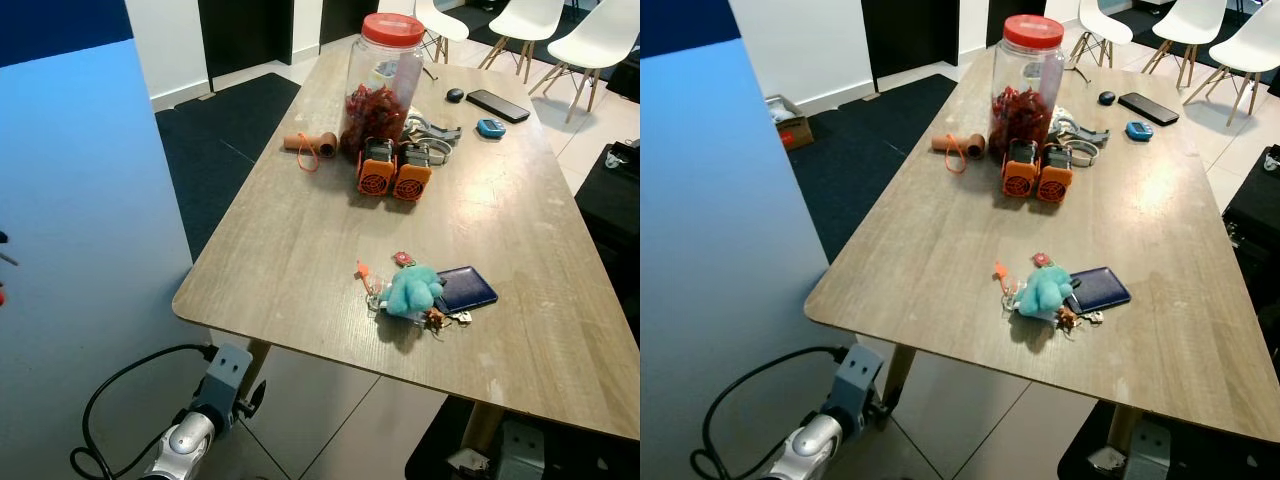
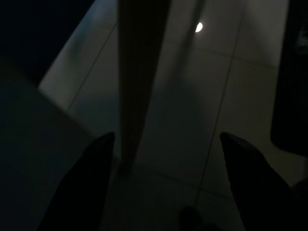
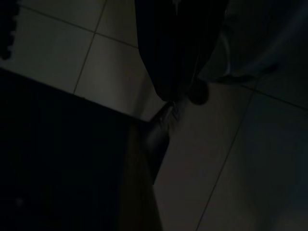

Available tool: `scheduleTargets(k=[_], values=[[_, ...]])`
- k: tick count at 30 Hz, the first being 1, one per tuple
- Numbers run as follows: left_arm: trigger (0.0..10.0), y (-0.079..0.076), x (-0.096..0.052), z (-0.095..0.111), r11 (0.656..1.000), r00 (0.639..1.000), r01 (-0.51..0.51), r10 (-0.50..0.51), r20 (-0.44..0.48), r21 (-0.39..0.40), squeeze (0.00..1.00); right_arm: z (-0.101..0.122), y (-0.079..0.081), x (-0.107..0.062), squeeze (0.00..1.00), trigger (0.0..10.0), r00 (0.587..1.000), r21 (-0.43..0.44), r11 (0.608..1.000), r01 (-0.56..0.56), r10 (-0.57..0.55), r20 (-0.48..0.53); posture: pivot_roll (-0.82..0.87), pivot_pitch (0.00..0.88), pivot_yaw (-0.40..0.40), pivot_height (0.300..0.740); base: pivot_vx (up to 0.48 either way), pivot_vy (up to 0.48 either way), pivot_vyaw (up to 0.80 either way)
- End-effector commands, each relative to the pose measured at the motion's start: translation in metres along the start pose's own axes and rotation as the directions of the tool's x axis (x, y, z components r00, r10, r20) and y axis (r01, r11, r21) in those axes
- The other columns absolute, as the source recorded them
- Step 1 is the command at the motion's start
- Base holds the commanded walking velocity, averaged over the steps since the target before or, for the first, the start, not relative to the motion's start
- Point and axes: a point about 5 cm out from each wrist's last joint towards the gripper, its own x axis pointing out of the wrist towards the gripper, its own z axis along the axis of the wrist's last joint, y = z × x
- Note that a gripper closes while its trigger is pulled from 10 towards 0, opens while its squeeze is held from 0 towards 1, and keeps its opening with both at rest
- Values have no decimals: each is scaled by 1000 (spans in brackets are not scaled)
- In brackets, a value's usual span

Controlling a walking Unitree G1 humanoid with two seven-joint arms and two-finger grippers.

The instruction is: Hang keys on a hook

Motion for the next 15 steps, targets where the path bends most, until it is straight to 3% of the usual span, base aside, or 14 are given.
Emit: scheduleTargets(k=[1,7,15], values=[[10000,5,-1,-4,996,998,-51,49,-33,-67,0,3,14,2,0,10000,998,-24,998,-55,55,5,60,38,-46,740,0,0,0],[10000,7,0,-4,997,998,-48,45,-39,-67,0,5,34,3,0,10000,995,-70,992,-101,101,1,67,41,-46,740,0,0,0],[10000,8,2,1,995,999,-46,44,-28,-86,0,4,39,3,0,10000,995,-44,994,-104,104,-3,72,45,-48,740,0,0,0]])
